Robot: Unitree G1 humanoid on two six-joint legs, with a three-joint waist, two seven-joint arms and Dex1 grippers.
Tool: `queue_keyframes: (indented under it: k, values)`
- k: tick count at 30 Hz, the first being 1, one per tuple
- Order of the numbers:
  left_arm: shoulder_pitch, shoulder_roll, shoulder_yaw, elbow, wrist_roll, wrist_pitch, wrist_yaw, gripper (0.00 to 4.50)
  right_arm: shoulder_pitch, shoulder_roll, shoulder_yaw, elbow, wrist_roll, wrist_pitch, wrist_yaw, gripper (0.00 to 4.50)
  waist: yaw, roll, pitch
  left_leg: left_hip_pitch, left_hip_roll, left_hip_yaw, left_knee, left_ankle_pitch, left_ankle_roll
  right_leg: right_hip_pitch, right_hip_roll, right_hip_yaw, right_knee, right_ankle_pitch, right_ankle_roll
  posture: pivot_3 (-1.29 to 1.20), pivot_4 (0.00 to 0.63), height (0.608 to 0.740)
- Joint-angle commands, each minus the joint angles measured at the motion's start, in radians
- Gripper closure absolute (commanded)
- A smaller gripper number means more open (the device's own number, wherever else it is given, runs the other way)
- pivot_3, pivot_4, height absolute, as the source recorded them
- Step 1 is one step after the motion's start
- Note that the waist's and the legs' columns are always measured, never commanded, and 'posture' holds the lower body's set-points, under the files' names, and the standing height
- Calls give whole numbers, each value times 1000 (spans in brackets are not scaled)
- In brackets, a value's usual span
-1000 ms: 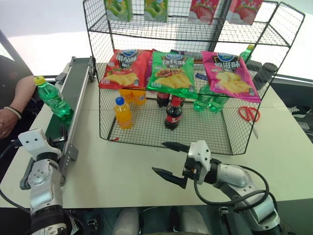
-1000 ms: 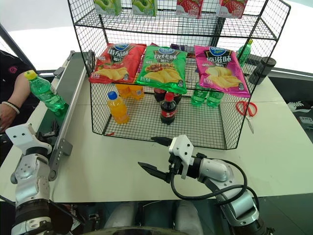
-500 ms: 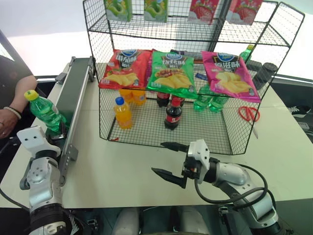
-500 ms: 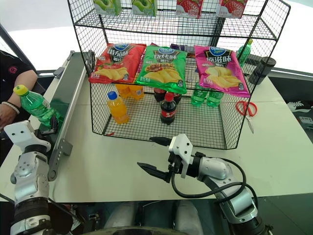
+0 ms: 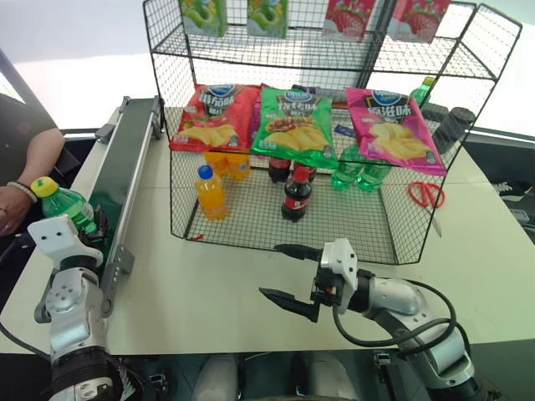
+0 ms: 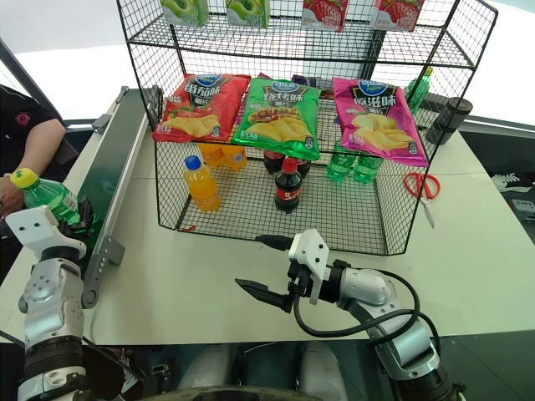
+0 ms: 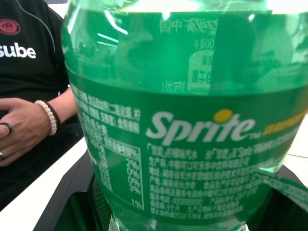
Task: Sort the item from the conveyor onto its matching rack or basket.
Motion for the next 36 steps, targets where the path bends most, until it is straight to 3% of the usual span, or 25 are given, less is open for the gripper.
queue_keyframes:
  k: [1,6,9,17,26,36]
  values:
    - [4,22,6,-62,-13,-23,-29,1730,-10,7,-1,-18,18,-16,4,0,0,0,0,0,0,0,0,0,0,0,0,0,0,0,0,0,150,732]
    - [8,59,-9,-163,-73,-1,-138,1730,-19,-1,-19,-11,14,-21,3,0,-1,-5,2,-1,0,0,0,0,0,-1,0,0,0,0,0,0,150,732]
    - [67,138,-86,-330,-166,86,-349,1730,-21,-24,-56,-10,5,-35,2,0,-2,-6,2,-1,0,-1,0,0,0,-1,0,0,-1,0,0,0,150,732]
    - [135,252,-314,-580,-289,283,-634,1730,-79,-8,-103,-74,135,61,-24,0,-4,4,7,-1,-1,-1,-1,-1,-2,0,-2,0,-2,0,0,0,150,732]
    - [-63,176,-636,-497,-215,301,-850,1730,-151,7,-81,-96,164,139,-81,0,0,5,8,-1,-2,-1,0,-1,-1,0,-1,0,-2,0,-1,0,150,732]
    - [-237,65,-769,-353,-137,221,-996,1730,-126,8,-86,-117,188,180,-121,0,-2,5,8,-1,-1,0,0,-1,-1,-1,4,1,-1,0,-1,0,150,732]
